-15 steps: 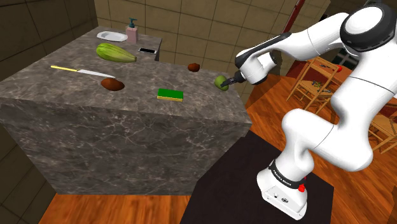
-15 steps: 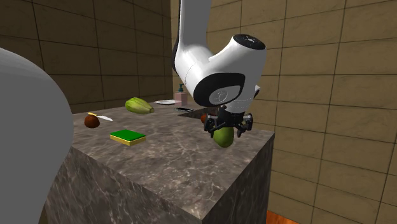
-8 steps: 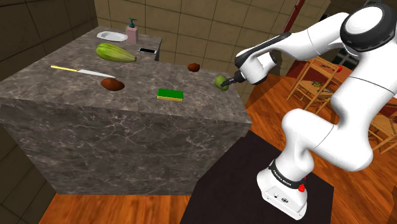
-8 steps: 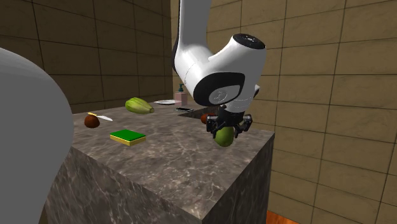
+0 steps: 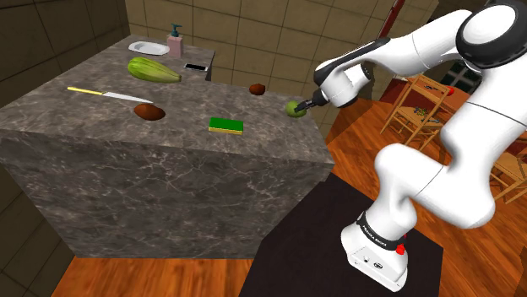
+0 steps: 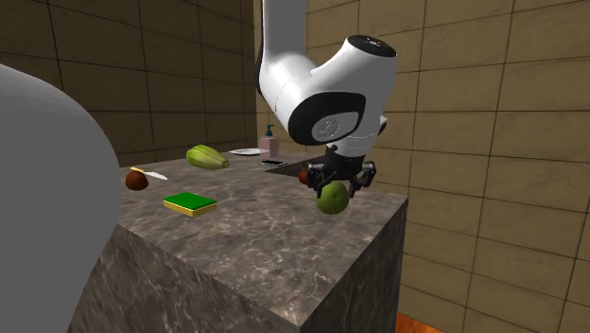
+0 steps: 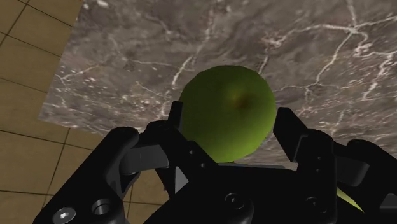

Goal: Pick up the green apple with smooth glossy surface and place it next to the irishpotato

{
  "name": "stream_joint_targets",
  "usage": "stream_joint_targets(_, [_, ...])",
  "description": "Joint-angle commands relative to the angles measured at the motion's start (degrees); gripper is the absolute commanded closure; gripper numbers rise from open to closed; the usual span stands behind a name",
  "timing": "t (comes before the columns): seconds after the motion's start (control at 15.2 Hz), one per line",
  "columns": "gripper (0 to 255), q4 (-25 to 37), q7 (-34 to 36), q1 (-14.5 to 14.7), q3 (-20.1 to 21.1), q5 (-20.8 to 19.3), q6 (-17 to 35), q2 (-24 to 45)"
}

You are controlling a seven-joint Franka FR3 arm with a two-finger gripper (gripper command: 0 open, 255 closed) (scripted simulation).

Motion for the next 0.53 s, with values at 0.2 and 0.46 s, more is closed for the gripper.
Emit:
stream_joint_targets(0.2, [255, 0.88, -0.38, -7.09, 6.84, 3.71, -5.65, 5.82])
stream_joint_targets(0.46, [255, 2.51, -4.56, -17.16, 16.25, 12.08, -12.34, 13.05])
